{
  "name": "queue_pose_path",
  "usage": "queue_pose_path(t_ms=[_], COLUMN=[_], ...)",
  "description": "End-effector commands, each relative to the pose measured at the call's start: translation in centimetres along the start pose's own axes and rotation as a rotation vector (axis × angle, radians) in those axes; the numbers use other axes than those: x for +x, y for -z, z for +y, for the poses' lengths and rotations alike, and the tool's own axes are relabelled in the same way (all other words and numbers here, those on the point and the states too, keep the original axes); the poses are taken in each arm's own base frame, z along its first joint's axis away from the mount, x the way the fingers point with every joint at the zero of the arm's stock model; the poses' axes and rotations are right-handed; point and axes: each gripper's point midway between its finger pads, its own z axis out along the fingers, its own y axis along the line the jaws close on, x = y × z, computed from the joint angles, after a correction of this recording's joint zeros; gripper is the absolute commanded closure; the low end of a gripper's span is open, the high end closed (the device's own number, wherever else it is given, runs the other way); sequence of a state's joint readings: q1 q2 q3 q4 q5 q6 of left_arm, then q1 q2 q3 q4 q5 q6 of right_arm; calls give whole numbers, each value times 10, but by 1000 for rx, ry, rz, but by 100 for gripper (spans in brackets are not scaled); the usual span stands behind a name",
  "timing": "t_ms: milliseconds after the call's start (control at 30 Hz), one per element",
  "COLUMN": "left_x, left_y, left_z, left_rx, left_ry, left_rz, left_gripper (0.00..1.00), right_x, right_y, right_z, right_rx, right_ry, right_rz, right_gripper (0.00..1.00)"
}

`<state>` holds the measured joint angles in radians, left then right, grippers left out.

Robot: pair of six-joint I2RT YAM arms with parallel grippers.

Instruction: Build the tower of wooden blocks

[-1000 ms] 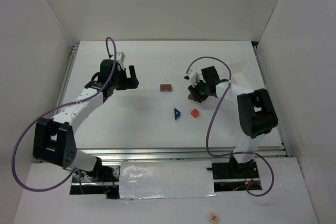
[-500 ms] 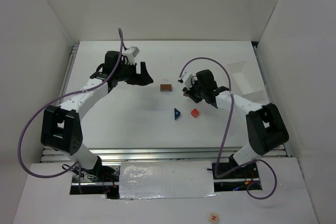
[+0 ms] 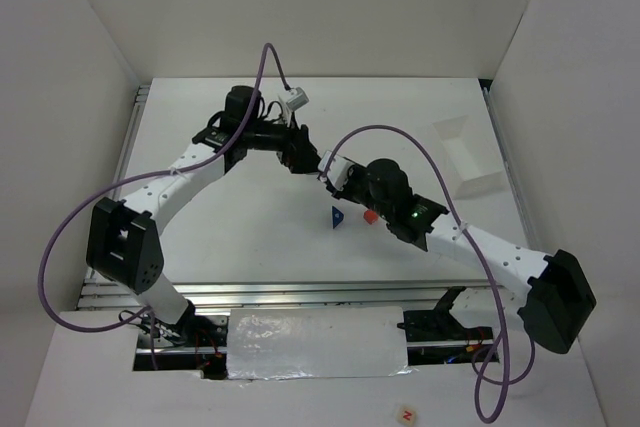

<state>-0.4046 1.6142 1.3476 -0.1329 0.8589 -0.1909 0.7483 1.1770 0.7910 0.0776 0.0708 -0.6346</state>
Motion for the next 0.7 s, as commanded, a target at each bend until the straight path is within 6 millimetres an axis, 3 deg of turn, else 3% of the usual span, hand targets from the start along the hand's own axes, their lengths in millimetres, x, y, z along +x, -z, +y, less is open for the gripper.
queue_pose_path(t_ms=[0, 367, 667], left_x=[-5, 14, 5], left_y=[-1, -8, -6], left_z=[-23, -29, -44], left_rx=[97, 132, 205], left_ry=[-71, -26, -56], left_rz=[-19, -5, -59], left_gripper=[4, 12, 20], right_x=[-21, -48, -40], right_y=[9, 27, 20], right_z=[-14, -19, -11], right_rx=[93, 170, 142], right_ry=[23, 1, 10], right_rz=[-67, -180, -143], right_gripper=[84, 82, 82])
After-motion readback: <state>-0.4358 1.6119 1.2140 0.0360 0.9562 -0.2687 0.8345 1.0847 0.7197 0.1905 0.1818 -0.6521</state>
